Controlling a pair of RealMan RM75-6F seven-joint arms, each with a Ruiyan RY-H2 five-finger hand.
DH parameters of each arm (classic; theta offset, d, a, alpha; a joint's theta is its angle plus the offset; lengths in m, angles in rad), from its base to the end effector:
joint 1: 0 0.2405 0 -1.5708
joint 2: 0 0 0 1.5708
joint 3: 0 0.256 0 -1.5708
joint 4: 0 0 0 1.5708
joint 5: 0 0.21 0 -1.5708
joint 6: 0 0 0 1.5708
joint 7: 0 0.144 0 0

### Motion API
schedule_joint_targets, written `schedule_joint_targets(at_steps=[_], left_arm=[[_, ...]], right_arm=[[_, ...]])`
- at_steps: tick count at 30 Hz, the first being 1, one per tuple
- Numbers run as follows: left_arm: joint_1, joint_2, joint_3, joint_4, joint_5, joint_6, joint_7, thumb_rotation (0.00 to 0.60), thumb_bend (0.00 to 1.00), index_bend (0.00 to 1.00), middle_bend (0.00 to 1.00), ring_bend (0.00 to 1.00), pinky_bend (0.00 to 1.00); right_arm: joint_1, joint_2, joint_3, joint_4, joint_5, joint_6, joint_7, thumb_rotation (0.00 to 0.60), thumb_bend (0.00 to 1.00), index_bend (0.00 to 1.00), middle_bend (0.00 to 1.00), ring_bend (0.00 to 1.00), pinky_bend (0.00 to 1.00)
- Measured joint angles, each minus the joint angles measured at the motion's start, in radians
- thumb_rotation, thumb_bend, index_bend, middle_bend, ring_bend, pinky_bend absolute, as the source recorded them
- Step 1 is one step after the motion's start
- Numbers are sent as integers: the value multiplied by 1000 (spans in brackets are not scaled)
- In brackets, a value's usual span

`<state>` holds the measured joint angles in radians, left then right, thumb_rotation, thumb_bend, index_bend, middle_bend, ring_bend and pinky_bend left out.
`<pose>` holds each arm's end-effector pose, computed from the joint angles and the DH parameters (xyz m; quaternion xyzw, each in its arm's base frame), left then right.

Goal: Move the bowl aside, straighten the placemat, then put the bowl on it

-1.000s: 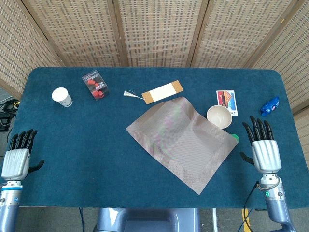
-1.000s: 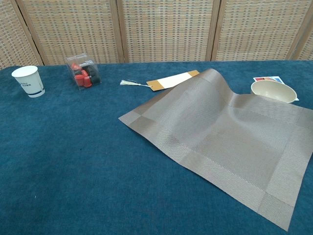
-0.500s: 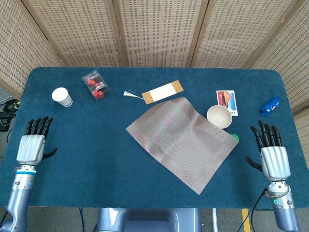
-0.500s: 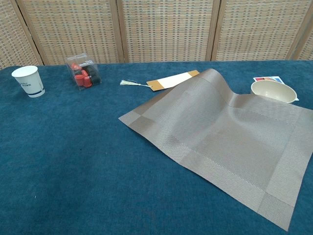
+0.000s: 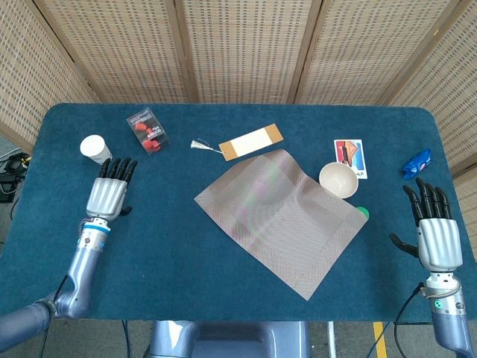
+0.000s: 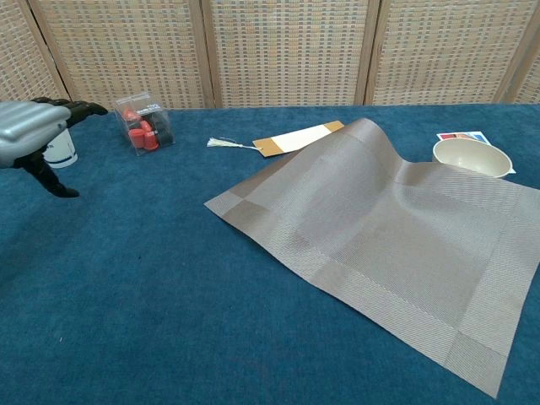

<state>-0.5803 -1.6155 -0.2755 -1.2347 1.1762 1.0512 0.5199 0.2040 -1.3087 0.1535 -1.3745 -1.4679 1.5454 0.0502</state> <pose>-0.2234 0.3605 0.0140 -0.6954 -0.3011 -0.3075 0.5755 -0.3065 -0.2402 0.1453 0.5594 -0.3198 0.4679 0.6049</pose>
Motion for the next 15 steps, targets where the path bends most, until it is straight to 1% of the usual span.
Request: schedule_joint_targets(at_steps=[4,11,15], left_arm=[[-68,-67,-17,74,-24,-36,25,600,50,0,0,0,0],[-170,-157,-42,183,-63,-90,60,600,49,0,0,0,0],[-213,-197,-46,230,-74,-116,64,600,49,0,0,0,0]], right_arm=[[0,6,9,5,11,-10,17,600,167,121,0,0,0],[2,6,16,14,22,-27,33,600,167,121,0,0,0],[1,7,18,15,24,-30,39,600,166,122,0,0,0]])
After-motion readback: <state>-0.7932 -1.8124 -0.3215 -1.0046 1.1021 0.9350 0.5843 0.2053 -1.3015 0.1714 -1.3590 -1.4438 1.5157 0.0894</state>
